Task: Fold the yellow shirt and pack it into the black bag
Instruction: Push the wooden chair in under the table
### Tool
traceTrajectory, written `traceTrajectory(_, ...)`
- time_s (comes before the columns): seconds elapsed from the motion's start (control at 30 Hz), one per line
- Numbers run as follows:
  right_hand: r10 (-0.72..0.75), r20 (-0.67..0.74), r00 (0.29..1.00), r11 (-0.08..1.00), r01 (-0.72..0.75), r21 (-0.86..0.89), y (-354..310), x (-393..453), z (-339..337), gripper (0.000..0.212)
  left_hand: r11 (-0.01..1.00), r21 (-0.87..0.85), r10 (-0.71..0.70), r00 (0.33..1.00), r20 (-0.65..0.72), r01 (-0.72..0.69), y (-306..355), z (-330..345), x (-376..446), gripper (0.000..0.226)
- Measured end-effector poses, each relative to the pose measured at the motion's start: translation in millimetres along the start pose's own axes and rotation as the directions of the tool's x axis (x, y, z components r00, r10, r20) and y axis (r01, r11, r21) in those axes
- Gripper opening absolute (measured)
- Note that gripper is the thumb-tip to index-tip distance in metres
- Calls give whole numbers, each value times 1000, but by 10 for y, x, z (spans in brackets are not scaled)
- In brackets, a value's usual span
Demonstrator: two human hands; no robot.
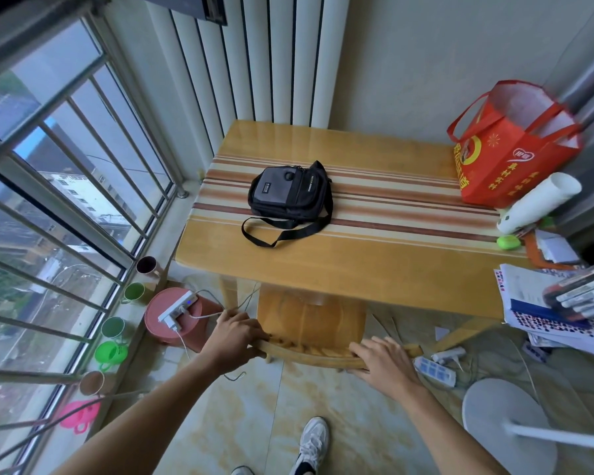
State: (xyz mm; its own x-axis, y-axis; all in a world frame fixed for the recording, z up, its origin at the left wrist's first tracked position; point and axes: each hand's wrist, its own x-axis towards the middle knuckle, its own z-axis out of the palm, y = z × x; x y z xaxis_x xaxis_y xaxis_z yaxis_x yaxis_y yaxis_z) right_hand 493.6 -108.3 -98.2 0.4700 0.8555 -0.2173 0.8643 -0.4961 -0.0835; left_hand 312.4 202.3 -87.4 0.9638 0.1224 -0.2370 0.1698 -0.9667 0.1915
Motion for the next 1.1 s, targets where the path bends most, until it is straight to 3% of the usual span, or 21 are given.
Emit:
traceTrajectory(0.4,73,72,995,997,-74,19,85,186,-67,46,997,-24,-76,997,20,77,43,-72,100,41)
traceTrajectory(0.83,123,143,982,989,-132,60,58,250,-166,35,997,-26,-65,997,49,67,48,-131,112,42)
traceTrajectory(1.1,144,134,981,987,-151,45,37,228,-154,40,995,-64,-77,995,64,82,76,-147,103,41)
